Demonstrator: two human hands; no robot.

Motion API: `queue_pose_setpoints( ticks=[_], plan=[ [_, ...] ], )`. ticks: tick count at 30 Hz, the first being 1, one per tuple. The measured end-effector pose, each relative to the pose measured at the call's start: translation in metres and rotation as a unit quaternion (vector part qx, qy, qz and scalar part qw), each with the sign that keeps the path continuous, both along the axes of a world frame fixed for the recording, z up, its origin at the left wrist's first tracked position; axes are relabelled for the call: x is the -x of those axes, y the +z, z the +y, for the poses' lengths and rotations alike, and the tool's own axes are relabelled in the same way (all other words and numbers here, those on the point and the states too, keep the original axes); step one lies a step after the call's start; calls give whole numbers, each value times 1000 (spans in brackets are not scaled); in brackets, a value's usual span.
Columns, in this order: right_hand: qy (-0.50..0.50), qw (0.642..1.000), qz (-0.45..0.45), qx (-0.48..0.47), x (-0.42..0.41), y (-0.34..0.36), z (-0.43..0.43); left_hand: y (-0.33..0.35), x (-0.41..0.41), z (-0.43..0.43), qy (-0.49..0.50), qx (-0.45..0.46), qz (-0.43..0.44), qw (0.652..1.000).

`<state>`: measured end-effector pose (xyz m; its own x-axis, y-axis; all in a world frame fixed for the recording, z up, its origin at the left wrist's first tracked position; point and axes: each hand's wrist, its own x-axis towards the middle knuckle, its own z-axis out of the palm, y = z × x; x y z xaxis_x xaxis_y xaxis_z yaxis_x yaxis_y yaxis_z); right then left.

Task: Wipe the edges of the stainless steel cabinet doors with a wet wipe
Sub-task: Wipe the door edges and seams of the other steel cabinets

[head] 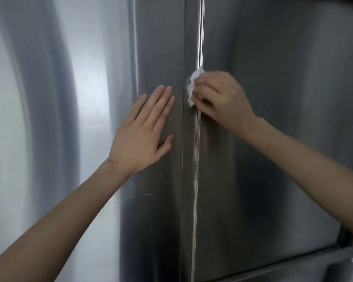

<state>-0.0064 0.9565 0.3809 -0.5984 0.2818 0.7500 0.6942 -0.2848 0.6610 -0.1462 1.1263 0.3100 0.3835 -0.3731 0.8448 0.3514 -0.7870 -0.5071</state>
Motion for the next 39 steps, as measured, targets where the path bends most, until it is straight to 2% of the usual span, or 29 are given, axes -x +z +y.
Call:
queue_pose_setpoints(
  ticks=[3, 5, 7, 10, 14, 16, 18, 20, 22, 25, 28, 30, 33, 35, 39],
  plan=[
    [17, 996, 35, 77, 1, -78, -5, 1, 2, -1, 4, 11, 16, 1000],
    [-12, 987, 4, 162, 1, -124, -14, 1, 4, -2, 7, 12, 23, 1000],
    [-38, 976, -24, 212, 0, -138, -19, 1, 4, -2, 11, -1, 33, 999],
    [-31, 984, -28, 172, -3, -114, -15, -10, 4, 0, 5, -19, 46, 999],
    [2, 995, 54, 82, 2, -123, -6, -67, 6, 4, -1, -23, 68, 997],
    [5, 990, 71, 119, 8, -162, -10, -93, 10, 6, 7, -9, 69, 998],
    [-18, 976, 32, 213, 11, -199, -21, -110, 14, 11, 15, -7, 69, 997],
    [-44, 963, -12, 266, 11, -203, -27, -116, 16, 14, 20, -16, 68, 997],
    [-38, 971, -22, 234, 8, -179, -25, -116, 17, 13, 22, -19, 68, 997],
    [-16, 992, 4, 122, 0, -138, -16, -115, 18, 12, 15, -16, 65, 998],
    [1, 995, 55, 87, 3, -156, -8, -116, 18, 12, 12, -15, 64, 998],
    [15, 988, 64, 141, 10, -199, -12, -116, 18, 12, 11, -15, 59, 998],
    [-27, 948, 23, 318, 14, -258, -31, -117, 18, 13, 5, -14, 57, 998],
    [-51, 933, -3, 356, 11, -261, -34, -118, 18, 13, 2, -14, 55, 998],
    [-7, 974, 28, 223, 2, -204, -21, -118, 15, 13, 7, -17, 54, 998]
  ],
)
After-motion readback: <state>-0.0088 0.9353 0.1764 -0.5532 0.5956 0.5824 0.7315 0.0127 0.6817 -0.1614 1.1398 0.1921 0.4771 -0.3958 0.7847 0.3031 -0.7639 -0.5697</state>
